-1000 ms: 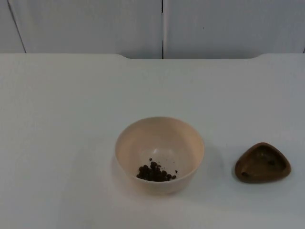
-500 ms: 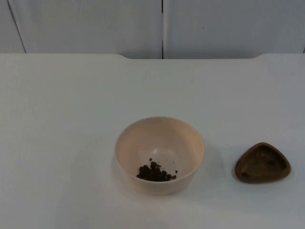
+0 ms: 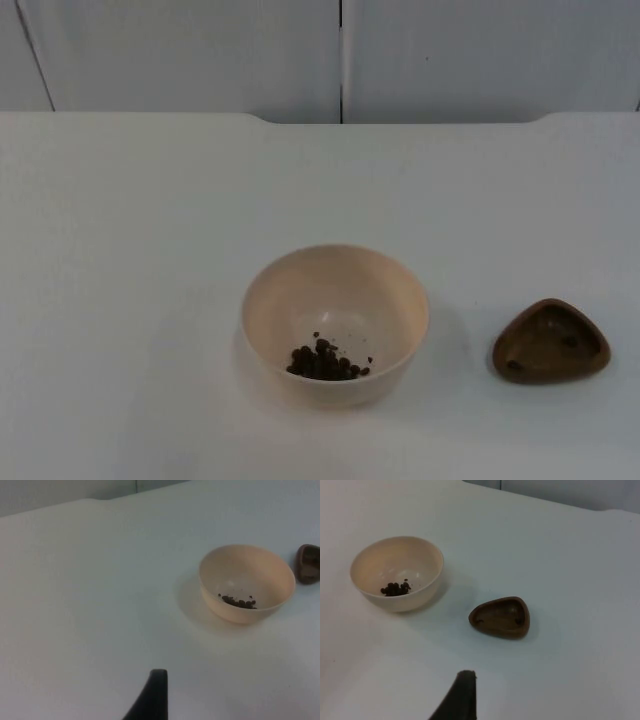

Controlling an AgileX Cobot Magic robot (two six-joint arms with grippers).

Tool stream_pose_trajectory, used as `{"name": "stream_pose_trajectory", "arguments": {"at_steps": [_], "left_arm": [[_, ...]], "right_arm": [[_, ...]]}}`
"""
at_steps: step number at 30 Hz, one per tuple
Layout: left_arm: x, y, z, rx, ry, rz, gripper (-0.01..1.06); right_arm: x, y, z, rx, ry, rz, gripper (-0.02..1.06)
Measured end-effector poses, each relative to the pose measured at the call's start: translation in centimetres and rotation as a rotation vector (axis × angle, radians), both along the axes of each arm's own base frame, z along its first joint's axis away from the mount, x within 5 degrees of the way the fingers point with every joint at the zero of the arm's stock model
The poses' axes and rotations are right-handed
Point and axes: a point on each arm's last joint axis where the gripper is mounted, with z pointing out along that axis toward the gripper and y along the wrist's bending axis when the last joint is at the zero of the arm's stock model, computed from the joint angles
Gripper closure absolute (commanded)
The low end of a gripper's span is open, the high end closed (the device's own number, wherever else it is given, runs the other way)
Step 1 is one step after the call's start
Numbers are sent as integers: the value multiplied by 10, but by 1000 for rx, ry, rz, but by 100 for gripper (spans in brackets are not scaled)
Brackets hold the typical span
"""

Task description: Pick up the bowl with the left hand and pour the coffee beans from the cup into the bowl with the right hand.

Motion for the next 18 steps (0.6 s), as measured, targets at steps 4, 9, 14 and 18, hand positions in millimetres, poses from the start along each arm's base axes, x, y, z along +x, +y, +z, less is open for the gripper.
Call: {"name": "stream_pose_trajectory", "arguments": {"at_steps": [4, 9, 14, 18], "left_arm": [[0, 0, 0, 1, -1, -1, 17], [0, 0, 0, 1, -1, -1, 0], [0, 0, 0, 1, -1, -1, 0], [0, 0, 0, 1, -1, -1, 0]], "right_arm": [[0, 0, 0, 0, 0, 0, 13], [0, 0, 0, 0, 0, 0, -1], [0, 0, 0, 0, 0, 0, -1], [0, 0, 0, 7, 3, -4, -1]]}}
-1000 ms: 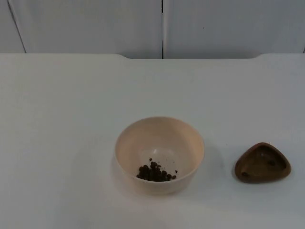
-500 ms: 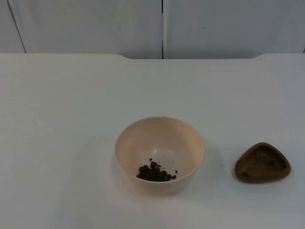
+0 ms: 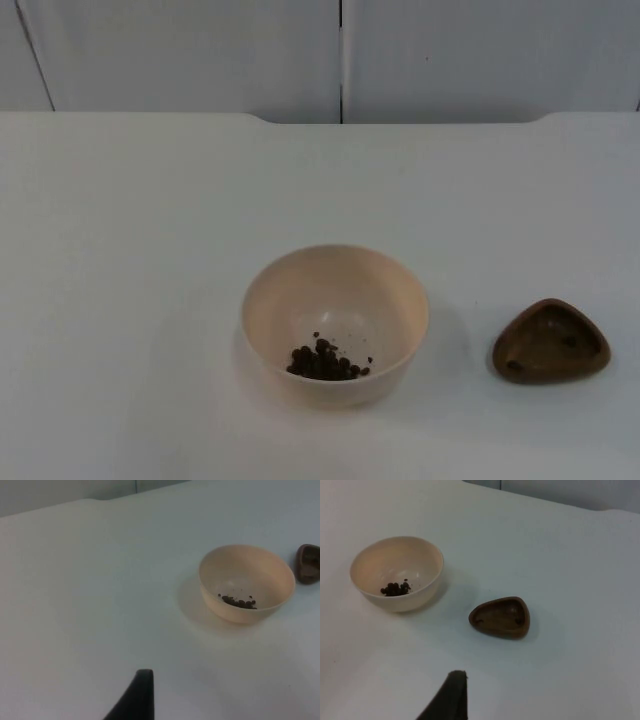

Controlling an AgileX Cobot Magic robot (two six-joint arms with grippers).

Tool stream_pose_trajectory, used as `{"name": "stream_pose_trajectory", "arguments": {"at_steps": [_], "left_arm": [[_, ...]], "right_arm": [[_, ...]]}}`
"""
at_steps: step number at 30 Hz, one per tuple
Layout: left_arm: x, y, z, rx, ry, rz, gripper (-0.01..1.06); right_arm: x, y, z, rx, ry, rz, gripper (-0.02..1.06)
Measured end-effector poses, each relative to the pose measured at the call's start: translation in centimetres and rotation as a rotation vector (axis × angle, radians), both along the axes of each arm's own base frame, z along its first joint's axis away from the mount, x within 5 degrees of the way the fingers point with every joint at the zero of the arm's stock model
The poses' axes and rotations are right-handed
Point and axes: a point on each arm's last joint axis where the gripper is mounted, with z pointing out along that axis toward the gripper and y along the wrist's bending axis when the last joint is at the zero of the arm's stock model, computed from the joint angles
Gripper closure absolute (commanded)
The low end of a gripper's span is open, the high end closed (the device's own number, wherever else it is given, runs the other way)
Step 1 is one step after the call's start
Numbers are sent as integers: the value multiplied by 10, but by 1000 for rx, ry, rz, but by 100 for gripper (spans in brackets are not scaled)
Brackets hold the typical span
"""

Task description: Pick up the bowl with the left hand and pour the coffee beans from the cup into the bowl with the right hand.

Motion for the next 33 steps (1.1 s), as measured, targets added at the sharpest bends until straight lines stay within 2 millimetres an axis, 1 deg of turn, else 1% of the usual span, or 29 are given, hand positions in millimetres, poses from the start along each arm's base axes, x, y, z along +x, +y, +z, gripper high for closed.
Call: {"name": "stream_pose_trajectory", "arguments": {"at_steps": [4, 7, 28, 33], "left_arm": [[0, 0, 0, 0, 0, 0, 0], [0, 0, 0, 0, 0, 0, 0], [0, 0, 0, 1, -1, -1, 0], [0, 0, 0, 1, -1, -1, 0]], "right_arm": [[1, -3, 0, 30, 15, -54, -1], [1, -3, 0, 34, 17, -63, -1], [1, -3, 0, 40, 19, -69, -1], [1, -3, 0, 40, 18, -128, -1]]}}
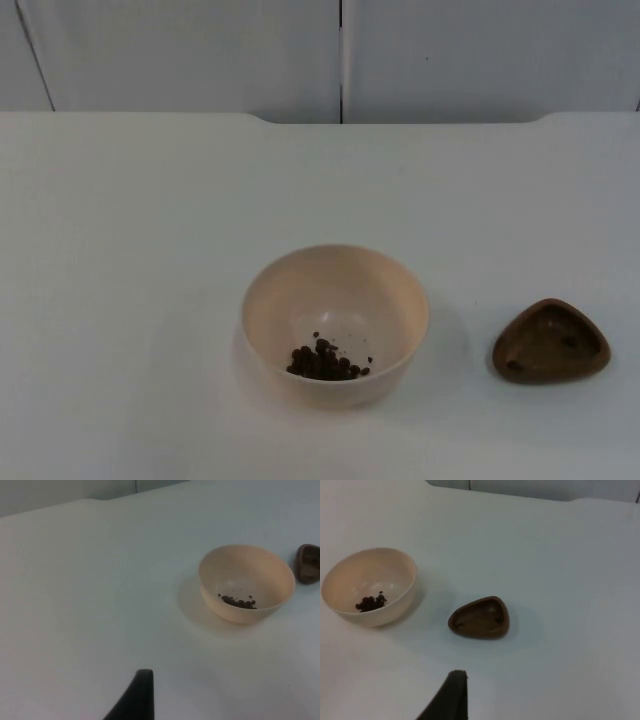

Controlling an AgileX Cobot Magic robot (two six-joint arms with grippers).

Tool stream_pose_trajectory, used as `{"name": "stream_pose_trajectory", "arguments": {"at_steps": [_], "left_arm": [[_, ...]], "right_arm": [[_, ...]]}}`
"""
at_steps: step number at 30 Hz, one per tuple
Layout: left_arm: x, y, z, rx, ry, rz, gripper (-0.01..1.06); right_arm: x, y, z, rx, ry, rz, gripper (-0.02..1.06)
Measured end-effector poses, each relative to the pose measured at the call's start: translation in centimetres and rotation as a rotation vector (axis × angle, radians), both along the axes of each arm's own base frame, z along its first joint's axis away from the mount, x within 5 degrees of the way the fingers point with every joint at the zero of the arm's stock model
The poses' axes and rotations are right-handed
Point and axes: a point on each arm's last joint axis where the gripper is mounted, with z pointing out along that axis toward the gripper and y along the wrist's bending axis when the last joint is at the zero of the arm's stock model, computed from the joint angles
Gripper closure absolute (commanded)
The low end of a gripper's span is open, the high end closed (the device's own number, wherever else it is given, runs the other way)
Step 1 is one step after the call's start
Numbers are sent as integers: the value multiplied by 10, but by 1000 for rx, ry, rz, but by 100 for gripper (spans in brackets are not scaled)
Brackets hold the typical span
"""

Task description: Pick up the bowl with the left hand and pour the coffee beans from the cup into the bowl with the right hand.

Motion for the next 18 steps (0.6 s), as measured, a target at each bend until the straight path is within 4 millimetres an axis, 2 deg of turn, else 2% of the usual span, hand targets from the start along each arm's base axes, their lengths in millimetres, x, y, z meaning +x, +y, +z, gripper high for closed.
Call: {"name": "stream_pose_trajectory", "arguments": {"at_steps": [9, 18], "left_arm": [[0, 0, 0, 0, 0, 0, 0], [0, 0, 0, 0, 0, 0, 0]], "right_arm": [[1, 1, 0, 0, 0, -156, -1], [1, 2, 0, 7, 1, -219, -1]]}}
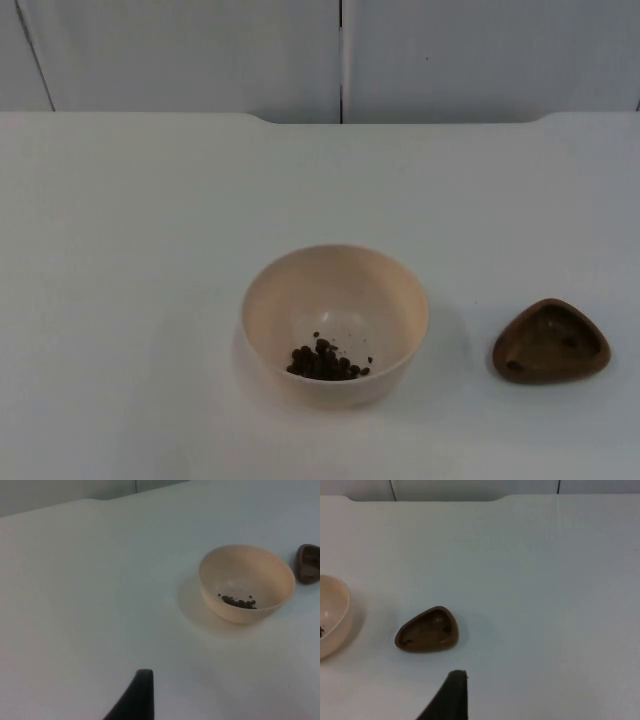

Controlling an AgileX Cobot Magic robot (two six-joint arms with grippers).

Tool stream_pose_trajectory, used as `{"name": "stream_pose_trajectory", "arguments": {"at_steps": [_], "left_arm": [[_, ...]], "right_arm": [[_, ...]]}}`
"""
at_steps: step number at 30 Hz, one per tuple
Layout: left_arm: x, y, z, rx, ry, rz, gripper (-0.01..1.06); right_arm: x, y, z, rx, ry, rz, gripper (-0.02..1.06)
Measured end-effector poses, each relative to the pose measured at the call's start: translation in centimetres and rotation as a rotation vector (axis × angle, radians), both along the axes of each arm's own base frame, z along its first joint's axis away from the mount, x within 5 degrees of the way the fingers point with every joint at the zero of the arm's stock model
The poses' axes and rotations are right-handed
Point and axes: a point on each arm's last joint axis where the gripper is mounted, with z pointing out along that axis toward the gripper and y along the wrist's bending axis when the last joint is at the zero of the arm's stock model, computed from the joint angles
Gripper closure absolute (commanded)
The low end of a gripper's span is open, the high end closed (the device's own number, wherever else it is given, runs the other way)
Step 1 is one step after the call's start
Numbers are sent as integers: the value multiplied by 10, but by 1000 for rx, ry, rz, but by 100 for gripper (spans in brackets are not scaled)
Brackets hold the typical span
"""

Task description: Pick up the bowl with the left hand and pour the coffee beans from the cup into the bowl with the right hand.

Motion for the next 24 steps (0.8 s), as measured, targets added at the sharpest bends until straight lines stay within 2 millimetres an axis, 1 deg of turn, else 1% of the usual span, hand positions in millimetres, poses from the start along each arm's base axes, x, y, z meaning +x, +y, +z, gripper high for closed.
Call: {"name": "stream_pose_trajectory", "arguments": {"at_steps": [24], "left_arm": [[0, 0, 0, 0, 0, 0, 0]], "right_arm": [[0, 0, 0, 2, 0, 1, -1]]}}
